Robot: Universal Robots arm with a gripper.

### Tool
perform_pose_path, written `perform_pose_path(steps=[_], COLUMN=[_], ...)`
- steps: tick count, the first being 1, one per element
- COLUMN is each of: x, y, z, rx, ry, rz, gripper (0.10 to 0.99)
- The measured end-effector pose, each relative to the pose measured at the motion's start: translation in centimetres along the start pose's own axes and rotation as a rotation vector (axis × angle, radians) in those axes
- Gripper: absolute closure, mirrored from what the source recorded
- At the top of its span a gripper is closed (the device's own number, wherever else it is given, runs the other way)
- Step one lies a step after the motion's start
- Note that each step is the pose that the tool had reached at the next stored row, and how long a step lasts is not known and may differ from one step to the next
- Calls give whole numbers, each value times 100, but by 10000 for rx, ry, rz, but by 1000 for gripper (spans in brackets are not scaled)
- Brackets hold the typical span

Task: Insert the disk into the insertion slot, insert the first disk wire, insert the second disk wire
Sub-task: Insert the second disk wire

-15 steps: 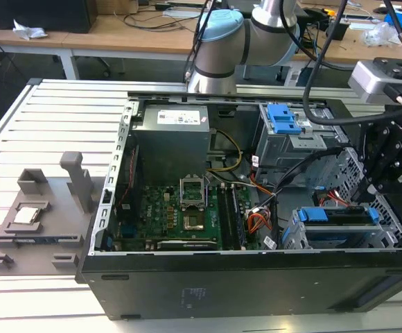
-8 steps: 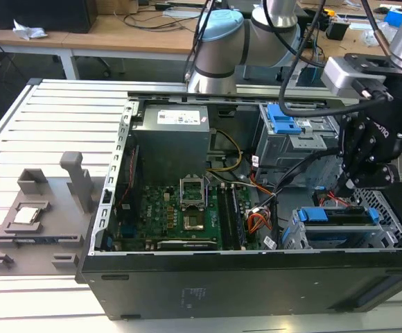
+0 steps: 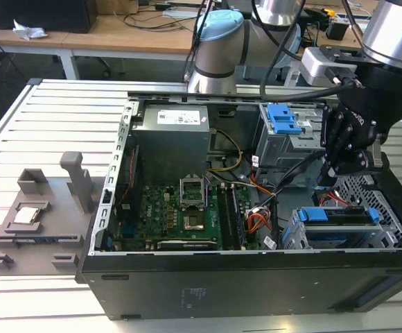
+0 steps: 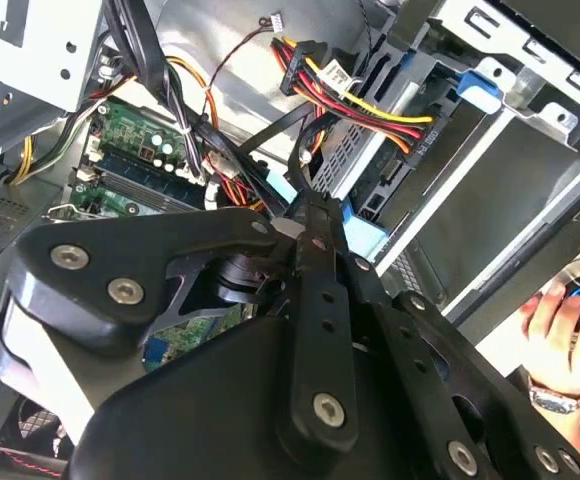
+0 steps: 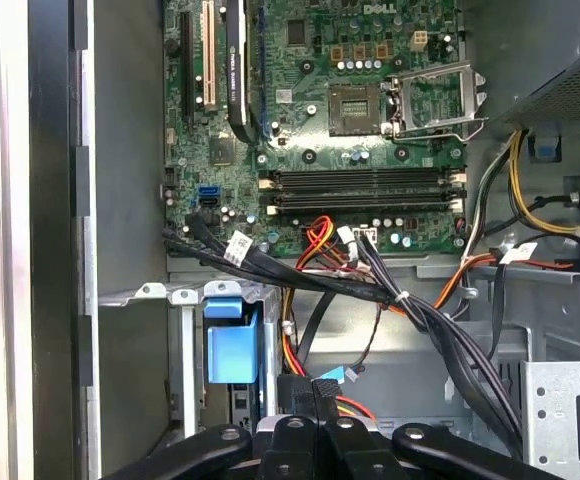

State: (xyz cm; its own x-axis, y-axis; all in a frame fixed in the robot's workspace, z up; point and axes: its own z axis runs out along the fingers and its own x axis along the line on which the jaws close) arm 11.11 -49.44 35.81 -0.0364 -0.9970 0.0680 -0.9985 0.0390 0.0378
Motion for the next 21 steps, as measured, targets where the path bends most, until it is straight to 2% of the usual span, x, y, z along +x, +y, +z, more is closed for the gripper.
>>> perform_pose_path(steps=[3,6,9,12,15,17,18,21], x=[0,0,0,1,1,-2,-4,-7], y=[1,2,16,98,126,134,147,167], z=[0,0,2,13,33,47,55,77], rx=[0,0,0,1,4,12,16,20], ry=[0,0,-1,23,35,76,135,182], rz=[0,0,3,-6,-39,-132,-159,-192], gripper=[973,784,784,784,784,784,784,784])
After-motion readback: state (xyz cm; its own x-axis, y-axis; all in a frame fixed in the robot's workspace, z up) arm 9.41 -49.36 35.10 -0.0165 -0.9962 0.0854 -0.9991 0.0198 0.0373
